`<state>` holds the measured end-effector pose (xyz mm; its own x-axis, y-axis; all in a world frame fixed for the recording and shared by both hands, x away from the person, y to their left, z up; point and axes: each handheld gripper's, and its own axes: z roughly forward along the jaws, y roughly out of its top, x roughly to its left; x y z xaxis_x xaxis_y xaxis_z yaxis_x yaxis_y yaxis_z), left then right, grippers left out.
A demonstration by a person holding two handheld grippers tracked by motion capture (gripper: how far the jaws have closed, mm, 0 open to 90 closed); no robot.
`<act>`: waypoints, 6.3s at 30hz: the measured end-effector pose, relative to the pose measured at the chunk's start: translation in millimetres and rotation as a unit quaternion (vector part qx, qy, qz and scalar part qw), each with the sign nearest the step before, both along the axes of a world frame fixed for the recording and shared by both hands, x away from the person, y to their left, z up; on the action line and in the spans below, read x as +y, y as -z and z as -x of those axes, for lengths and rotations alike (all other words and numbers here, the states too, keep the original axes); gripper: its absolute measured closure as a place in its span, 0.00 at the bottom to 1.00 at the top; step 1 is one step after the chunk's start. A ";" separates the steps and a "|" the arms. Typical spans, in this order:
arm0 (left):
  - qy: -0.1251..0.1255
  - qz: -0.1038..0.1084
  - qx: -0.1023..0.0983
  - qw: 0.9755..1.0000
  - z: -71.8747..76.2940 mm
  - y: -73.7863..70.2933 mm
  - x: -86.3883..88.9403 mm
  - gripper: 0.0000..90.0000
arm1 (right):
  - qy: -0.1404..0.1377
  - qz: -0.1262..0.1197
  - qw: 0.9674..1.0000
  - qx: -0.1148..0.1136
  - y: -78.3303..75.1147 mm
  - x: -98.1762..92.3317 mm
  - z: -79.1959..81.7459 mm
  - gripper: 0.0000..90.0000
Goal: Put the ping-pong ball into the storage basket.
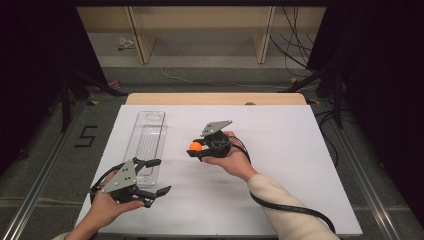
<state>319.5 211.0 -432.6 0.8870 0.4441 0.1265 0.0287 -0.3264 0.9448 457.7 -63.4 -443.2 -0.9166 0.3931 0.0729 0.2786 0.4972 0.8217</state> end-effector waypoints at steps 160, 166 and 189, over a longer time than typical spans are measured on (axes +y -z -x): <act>0.006 -0.003 0.000 1.000 0.9 0.5 -1.4 0.19 | -0.026 0.022 0.999 -0.007 -25.9 72.0 -32.5 0.57; 0.006 -0.003 0.000 1.000 1.0 0.4 -1.4 0.19 | -0.028 0.022 0.999 -0.008 -26.8 74.7 -32.9 0.57; 0.007 -0.004 0.001 1.000 1.2 0.5 -1.6 0.19 | -0.032 0.023 0.999 -0.010 -28.7 83.9 -36.6 0.57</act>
